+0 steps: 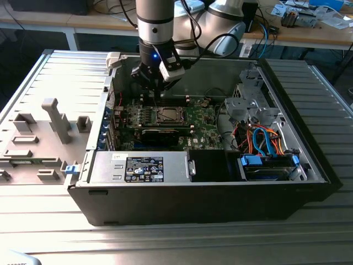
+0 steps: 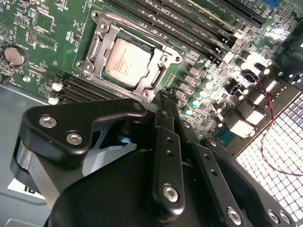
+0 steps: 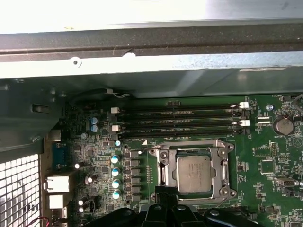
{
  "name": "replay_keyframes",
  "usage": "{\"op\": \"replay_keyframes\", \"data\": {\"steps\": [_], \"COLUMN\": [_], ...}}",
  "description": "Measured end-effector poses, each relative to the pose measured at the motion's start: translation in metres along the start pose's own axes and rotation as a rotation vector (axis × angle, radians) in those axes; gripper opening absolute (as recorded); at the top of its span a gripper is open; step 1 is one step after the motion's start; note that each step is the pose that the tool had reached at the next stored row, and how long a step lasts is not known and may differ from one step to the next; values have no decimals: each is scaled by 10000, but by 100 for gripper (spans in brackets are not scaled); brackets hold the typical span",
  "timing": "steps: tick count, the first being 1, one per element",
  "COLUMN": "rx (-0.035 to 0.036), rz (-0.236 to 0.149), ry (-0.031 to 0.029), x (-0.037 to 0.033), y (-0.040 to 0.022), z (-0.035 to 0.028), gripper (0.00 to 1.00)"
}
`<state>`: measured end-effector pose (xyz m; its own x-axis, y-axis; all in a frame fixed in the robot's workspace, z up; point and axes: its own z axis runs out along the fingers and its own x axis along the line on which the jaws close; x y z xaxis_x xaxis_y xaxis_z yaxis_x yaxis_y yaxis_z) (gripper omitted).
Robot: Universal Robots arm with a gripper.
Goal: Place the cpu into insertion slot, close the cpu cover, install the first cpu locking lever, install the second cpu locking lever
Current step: 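Install the first cpu locking lever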
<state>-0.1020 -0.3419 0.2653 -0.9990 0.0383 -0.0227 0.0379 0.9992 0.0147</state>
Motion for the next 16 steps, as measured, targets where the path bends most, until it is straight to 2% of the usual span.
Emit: {"op": "replay_keyframes", "data": {"steps": [5,16], "rx": [-1,-4], "rz": [0,-144], "ry": [-9,-9], "x": [25,157], "y": [-1,-5], "z": [-14,-19], "gripper": [11,11]}}
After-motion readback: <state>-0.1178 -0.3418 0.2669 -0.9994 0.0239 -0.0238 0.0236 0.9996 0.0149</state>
